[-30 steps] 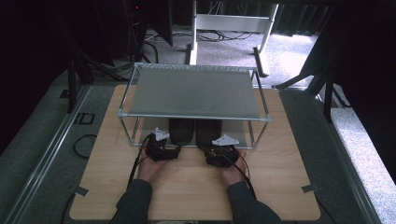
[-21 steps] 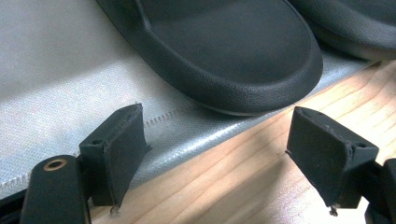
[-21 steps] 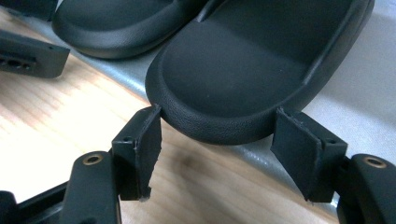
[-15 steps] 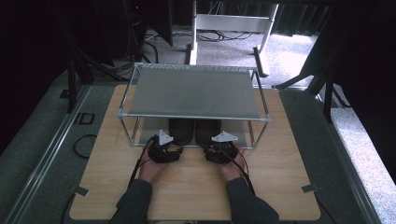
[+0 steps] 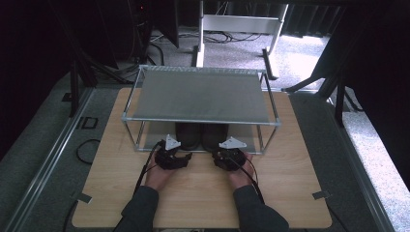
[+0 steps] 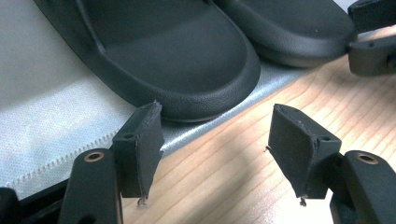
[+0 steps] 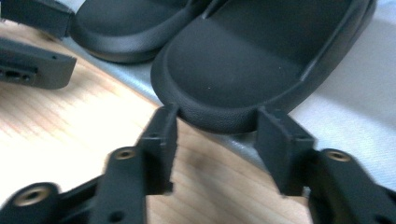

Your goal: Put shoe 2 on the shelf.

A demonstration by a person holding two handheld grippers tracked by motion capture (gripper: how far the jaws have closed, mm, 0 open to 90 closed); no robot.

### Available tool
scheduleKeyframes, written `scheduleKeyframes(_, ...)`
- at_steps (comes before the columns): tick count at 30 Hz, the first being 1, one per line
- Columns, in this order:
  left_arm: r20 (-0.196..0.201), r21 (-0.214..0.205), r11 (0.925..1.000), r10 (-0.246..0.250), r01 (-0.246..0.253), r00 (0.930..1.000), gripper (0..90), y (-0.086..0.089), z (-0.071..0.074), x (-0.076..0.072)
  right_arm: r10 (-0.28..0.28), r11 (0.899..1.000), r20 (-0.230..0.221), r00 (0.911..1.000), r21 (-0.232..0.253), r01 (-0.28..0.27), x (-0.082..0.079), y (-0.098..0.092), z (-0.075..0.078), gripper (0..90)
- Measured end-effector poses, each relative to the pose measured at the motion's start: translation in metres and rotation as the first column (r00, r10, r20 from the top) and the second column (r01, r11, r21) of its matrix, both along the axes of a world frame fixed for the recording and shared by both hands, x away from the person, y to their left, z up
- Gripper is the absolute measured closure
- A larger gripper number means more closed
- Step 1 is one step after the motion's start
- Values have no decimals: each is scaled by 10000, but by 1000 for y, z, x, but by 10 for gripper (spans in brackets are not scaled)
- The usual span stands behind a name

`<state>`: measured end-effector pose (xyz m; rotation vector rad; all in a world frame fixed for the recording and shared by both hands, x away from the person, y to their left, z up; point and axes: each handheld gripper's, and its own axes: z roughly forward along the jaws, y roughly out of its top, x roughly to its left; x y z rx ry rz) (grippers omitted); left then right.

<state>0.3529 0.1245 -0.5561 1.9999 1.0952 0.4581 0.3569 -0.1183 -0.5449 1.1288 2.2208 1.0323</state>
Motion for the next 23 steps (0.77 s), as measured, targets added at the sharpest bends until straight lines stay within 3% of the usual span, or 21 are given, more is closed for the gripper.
scheduleKeyframes(6, 20, -102, 9999, -84, 84, 10000, 363, 2, -1, 0, -227, 9997, -16, 9997, 87, 227, 3, -1, 0, 517)
scheduleKeyframes(11, 16, -220, 9997, 63, -63, 10000, 361, 5, 2, -5, -86, 10000, 1, 10000, 19, 86, -7, -9, 2, 450)
scheduleKeyframes(17, 194, -726, 9964, 461, -445, 9988, 361, 23, 9, -14, -149, 9999, -65, 9999, -72, 149, -19, -33, 0, 428)
scheduleKeyframes(23, 316, -537, 9943, 937, -919, 9951, 360, 36, 8, -20, -384, 9992, -380, 9985, -72, 382, -21, -56, -2, 417)
